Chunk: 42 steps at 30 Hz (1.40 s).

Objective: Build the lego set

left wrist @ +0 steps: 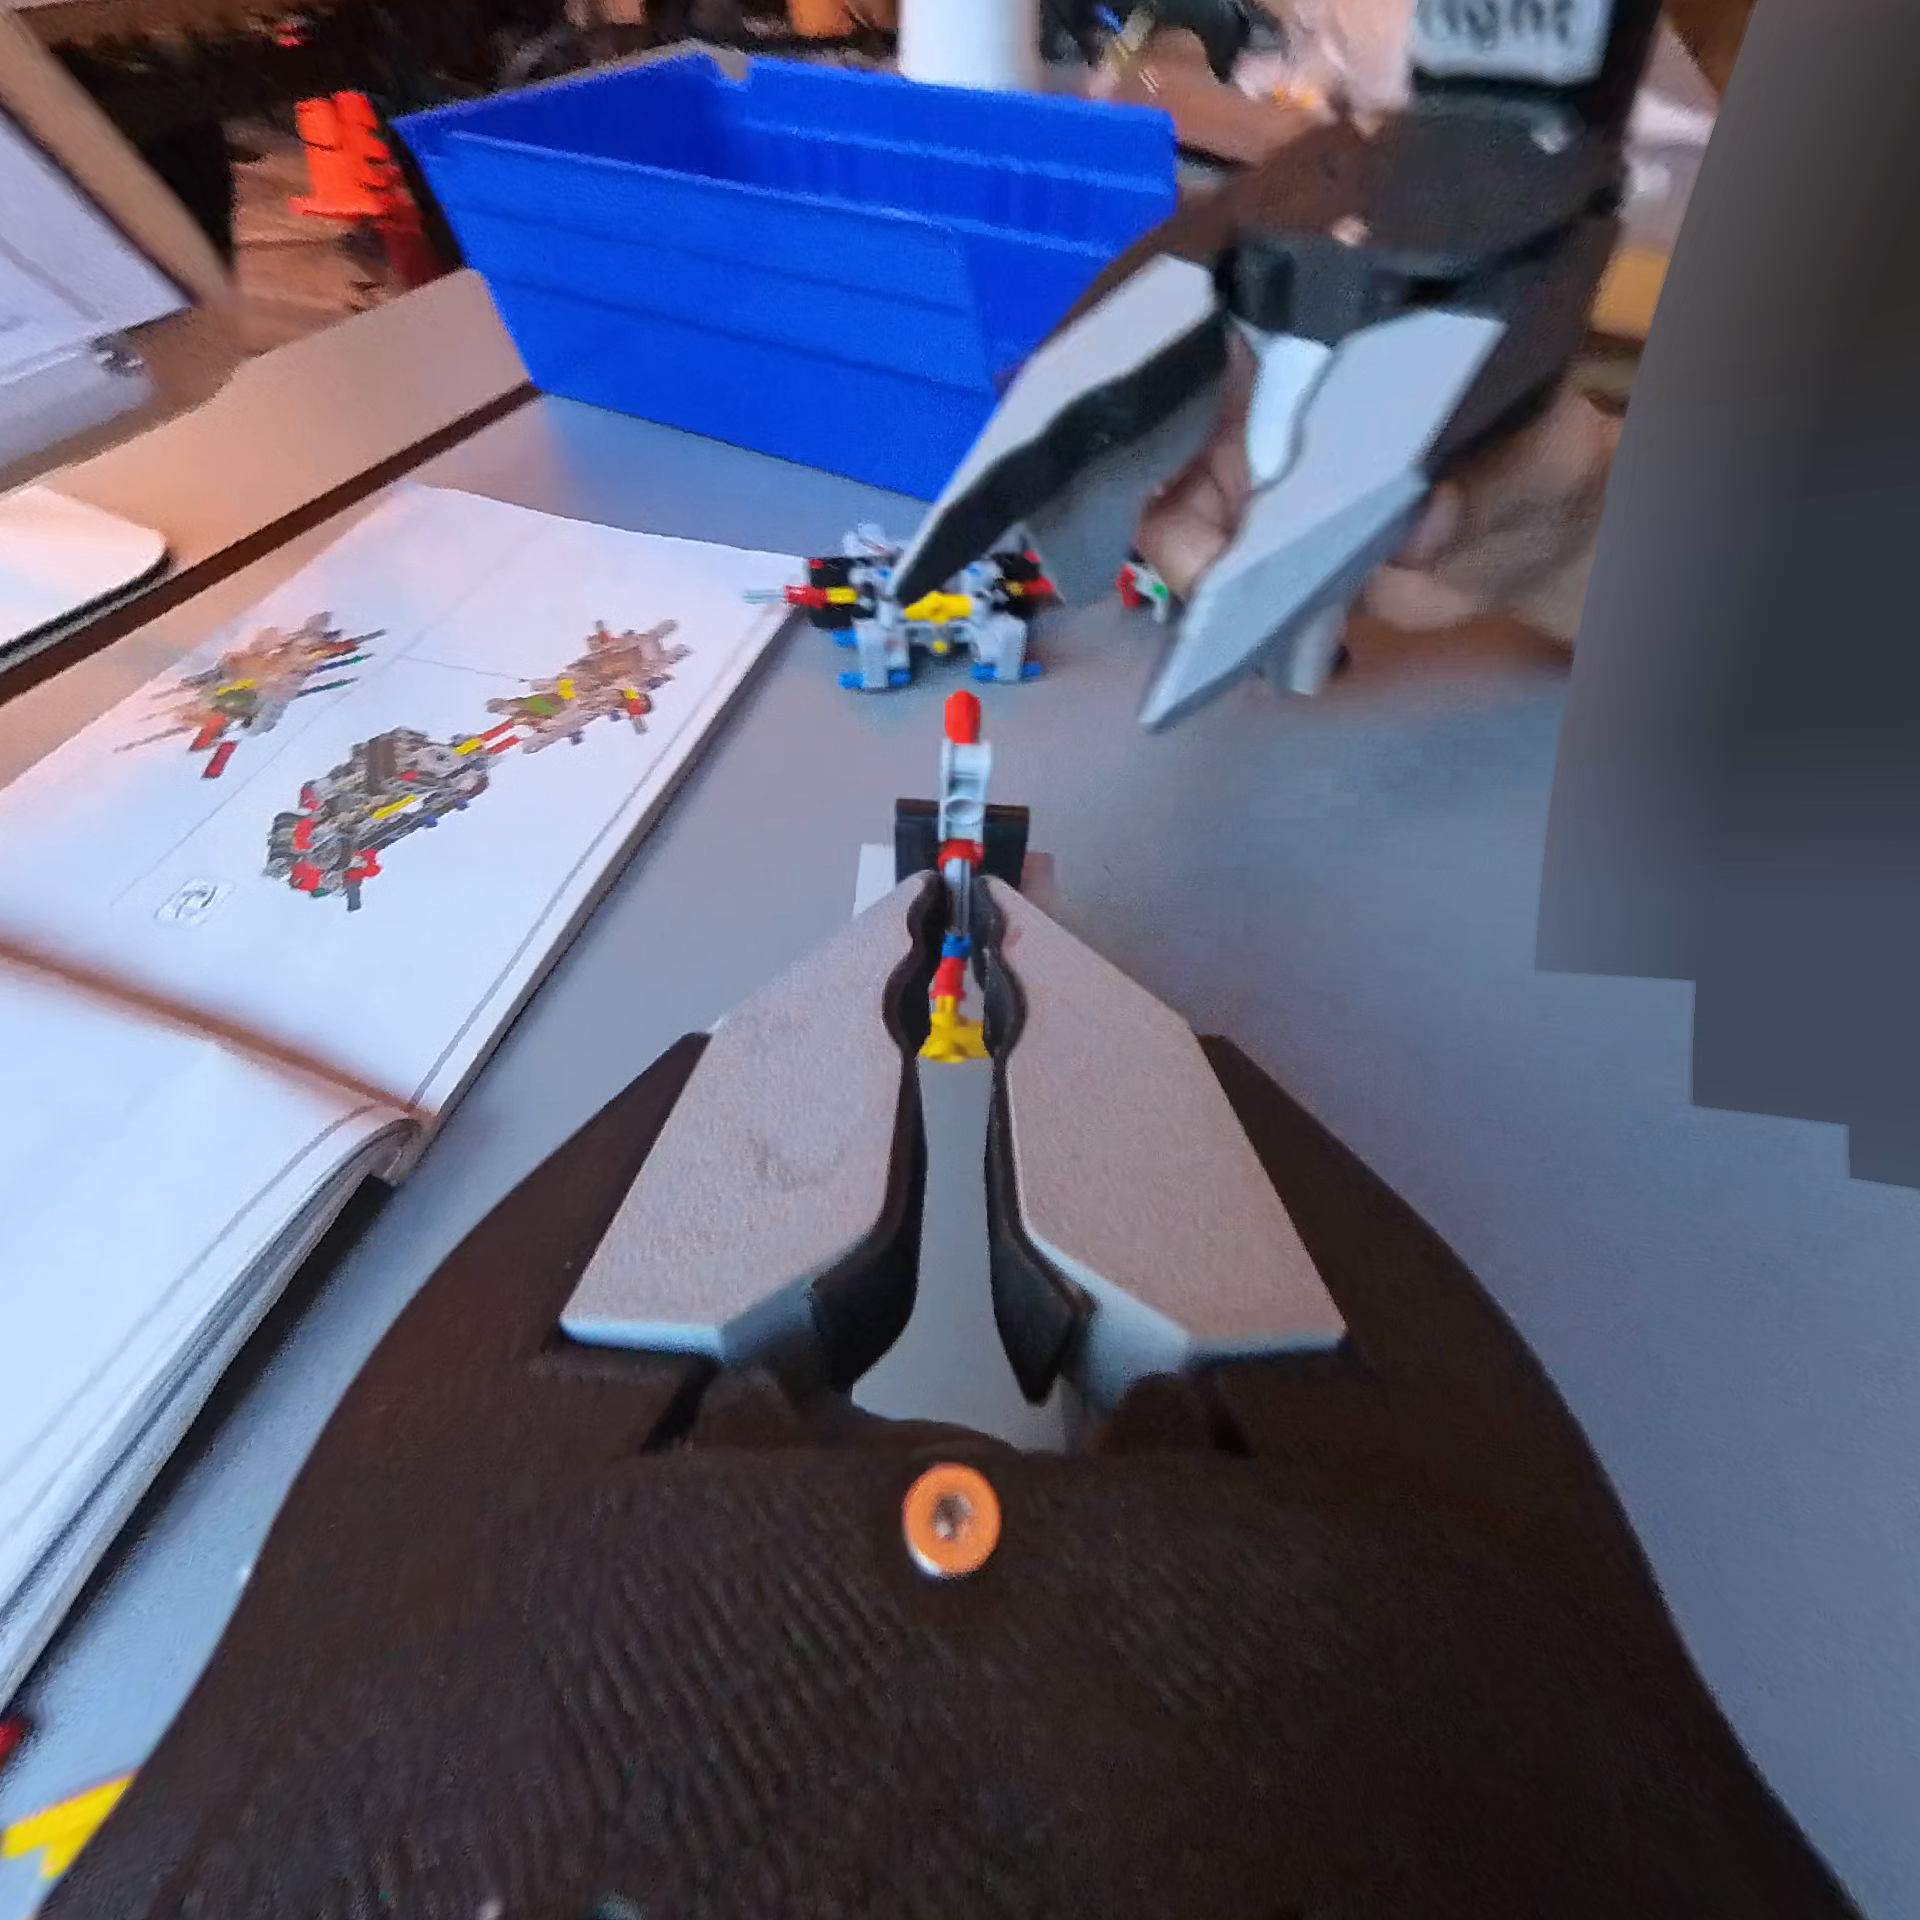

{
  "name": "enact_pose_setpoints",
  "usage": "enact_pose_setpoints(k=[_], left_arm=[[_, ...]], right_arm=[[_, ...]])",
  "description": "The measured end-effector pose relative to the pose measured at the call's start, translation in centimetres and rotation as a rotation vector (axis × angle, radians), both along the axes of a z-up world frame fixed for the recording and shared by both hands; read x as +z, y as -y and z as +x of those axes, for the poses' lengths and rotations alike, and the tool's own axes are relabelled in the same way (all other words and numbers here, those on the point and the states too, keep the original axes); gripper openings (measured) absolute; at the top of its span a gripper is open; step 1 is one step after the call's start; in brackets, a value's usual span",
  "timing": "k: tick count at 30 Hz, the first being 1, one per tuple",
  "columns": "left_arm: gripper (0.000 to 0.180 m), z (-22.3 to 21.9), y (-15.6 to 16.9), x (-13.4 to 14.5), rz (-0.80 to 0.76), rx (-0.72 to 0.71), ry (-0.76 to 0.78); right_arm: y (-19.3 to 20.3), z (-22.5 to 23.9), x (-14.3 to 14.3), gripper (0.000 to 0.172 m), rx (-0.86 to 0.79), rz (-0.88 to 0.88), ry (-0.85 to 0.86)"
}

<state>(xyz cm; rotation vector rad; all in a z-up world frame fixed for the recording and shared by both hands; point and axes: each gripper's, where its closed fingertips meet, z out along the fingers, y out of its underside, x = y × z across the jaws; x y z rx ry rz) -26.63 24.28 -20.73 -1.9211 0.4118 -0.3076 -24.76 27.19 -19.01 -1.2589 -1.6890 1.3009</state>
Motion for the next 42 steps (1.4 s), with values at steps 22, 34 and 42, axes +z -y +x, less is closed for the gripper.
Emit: enact_pose_setpoints(k=[22, 34, 42], left_arm=[[0.000, -0.4, -0.8, 0.2, 0.003, 0.148, 0.202], [0.000, -0.1, -0.9, 0.2, 0.003, 0.141, 0.210], [0.000, -0.1, -1.1, 0.2, -0.002, 0.153, 0.218]], right_arm=[[0.2, -2.8, -1.2, 0.037, -0.302, 0.360, -0.053], [-0.2, -2.9, -0.8, 0.032, -0.349, 0.507, -0.087], [-0.3, -3.0, -0.7, 0.031, -0.353, 0.531, -0.087]])
